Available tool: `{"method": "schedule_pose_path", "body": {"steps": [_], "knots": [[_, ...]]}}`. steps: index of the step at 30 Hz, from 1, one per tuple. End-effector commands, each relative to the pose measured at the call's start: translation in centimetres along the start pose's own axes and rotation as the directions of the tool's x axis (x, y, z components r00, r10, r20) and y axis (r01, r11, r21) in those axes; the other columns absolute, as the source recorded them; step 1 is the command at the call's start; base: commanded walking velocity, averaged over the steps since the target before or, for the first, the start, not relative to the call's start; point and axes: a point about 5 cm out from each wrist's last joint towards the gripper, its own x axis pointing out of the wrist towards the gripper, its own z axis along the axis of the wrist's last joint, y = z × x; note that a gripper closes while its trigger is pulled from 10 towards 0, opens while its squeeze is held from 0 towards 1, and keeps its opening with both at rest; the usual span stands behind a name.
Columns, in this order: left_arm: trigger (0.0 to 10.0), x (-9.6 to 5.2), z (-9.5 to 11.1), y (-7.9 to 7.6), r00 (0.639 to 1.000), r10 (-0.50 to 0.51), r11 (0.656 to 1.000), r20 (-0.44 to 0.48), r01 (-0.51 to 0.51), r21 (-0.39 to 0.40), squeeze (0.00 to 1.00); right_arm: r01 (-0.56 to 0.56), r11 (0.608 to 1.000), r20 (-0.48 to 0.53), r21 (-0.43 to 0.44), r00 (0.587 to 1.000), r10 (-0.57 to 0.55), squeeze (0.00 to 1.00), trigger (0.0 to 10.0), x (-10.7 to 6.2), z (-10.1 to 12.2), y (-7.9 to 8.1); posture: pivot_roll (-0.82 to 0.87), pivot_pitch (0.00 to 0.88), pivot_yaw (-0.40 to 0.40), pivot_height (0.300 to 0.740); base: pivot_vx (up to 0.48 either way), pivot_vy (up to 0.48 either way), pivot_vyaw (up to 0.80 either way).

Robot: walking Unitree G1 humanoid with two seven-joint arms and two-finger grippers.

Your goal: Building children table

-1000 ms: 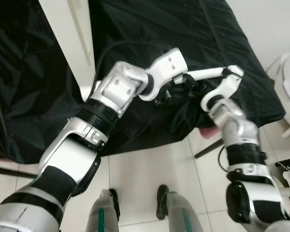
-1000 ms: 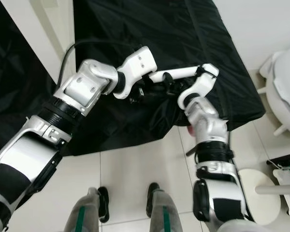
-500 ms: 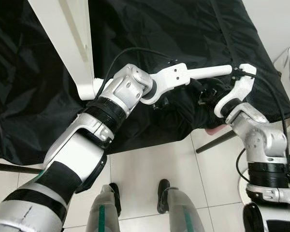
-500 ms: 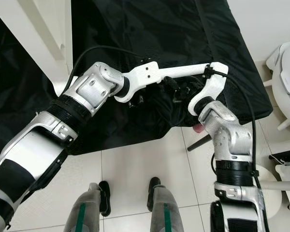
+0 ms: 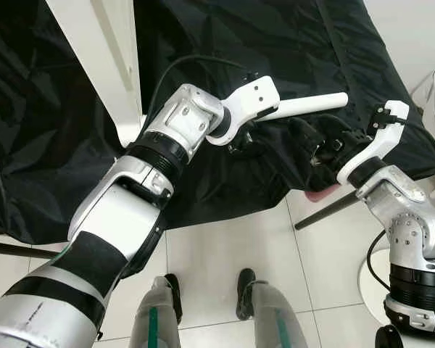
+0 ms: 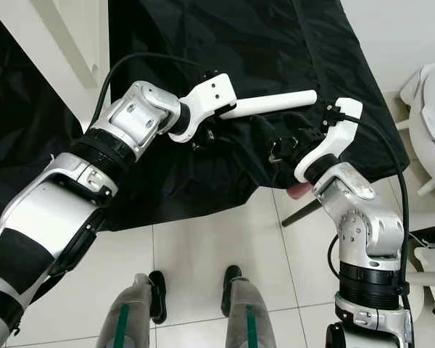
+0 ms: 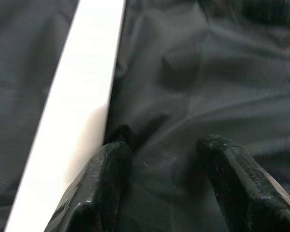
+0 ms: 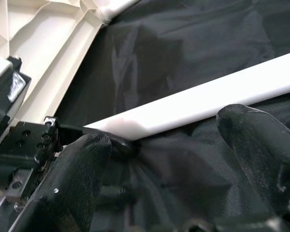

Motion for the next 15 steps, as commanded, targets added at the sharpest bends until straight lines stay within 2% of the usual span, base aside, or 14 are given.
{"method": "schedule_pose_path", "body": {"steps": [1,2,3,4,5,6,9,10,11,12,13,14,15], "knots": [[10.0,-2.0,2.9,2.3,0.948,0.296,0.955,0.115,-0.297,-0.006,0.00,-0.013,1.000,0.013,0.009,1.000,0.013,0.00,10.0,0.2,0.1,0.3,-0.02,0.238,0.046,0.740,0.000,0.000,0.00],[10.0,-2.0,2.9,2.3,0.948,0.296,0.955,0.115,-0.297,-0.006,0.00,-0.013,1.000,0.013,0.009,1.000,0.013,0.00,10.0,0.2,0.1,0.3,-0.02,0.238,0.046,0.740,0.000,0.000,0.00],[10.0,-3.3,4.3,2.8,0.931,0.311,0.950,0.190,-0.307,-0.051,0.00,-0.022,1.000,0.016,0.007,1.000,0.022,0.00,10.0,0.4,0.2,0.4,-0.02,0.238,0.046,0.740,0.000,0.000,0.00],[10.0,-5.1,5.3,4.0,0.884,0.396,0.918,0.248,-0.379,-0.113,0.00,-0.025,1.000,0.014,-0.004,1.000,0.025,0.00,10.0,0.7,0.3,0.4,-0.01,0.235,0.047,0.740,0.000,0.000,0.00],[10.0,-5.1,5.3,4.0,0.884,0.396,0.918,0.248,-0.379,-0.113,0.00,-0.025,1.000,0.014,-0.004,1.000,0.025,0.00,10.0,0.7,0.3,0.4,-0.01,0.235,0.047,0.740,0.000,0.000,0.00],[10.0,-6.9,5.7,5.3,0.830,0.486,0.873,0.275,-0.447,-0.194,0.00,-0.029,1.000,0.015,-0.007,0.999,0.029,0.00,10.0,0.8,0.4,0.4,-0.01,0.234,0.042,0.740,0.000,0.000,0.00],[10.0,-6.9,5.7,5.3,0.830,0.486,0.873,0.275,-0.447,-0.194,0.00,-0.029,1.000,0.015,-0.007,0.999,0.029,0.00,10.0,0.8,0.4,0.4,-0.01,0.234,0.042,0.740,0.000,0.000,0.00],[10.0,-9.3,5.7,6.6,0.754,0.588,0.806,0.294,-0.513,-0.294,0.00,-0.033,0.999,0.015,-0.009,0.999,0.033,0.00,10.0,1.0,0.4,0.3,0.00,0.230,0.037,0.740,0.000,0.000,0.00],[10.0,-9.3,5.7,6.6,0.754,0.588,0.806,0.294,-0.513,-0.294,0.00,-0.033,0.999,0.015,-0.009,0.999,0.033,0.00,10.0,1.0,0.4,0.3,0.00,0.230,0.037,0.740,0.000,0.000,0.00],[10.0,-11.2,5.1,7.2,0.700,0.652,0.752,0.291,-0.549,-0.364,0.00,-0.037,0.999,0.015,-0.012,0.999,0.038,0.00,10.0,1.2,0.4,0.3,0.00,0.230,0.035,0.740,0.000,0.000,0.00],[10.0,-11.2,5.1,7.2,0.700,0.652,0.752,0.291,-0.549,-0.364,0.00,-0.037,0.999,0.015,-0.012,0.999,0.038,0.00,10.0,1.2,0.4,0.3,0.00,0.230,0.035,0.740,0.000,0.000,0.00],[10.0,-12.3,4.0,7.2,0.672,0.687,0.717,0.278,-0.561,-0.414,0.00,-0.046,0.999,0.015,-0.015,0.999,0.046,0.00,10.0,1.4,0.4,0.3,0.00,0.230,0.036,0.740,0.000,0.000,0.00],[10.0,-12.3,4.0,7.2,0.672,0.687,0.717,0.278,-0.561,-0.414,0.00,-0.046,0.999,0.015,-0.015,0.999,0.046,0.00,10.0,1.4,0.4,0.3,0.00,0.230,0.036,0.740,0.000,0.000,0.00]]}}
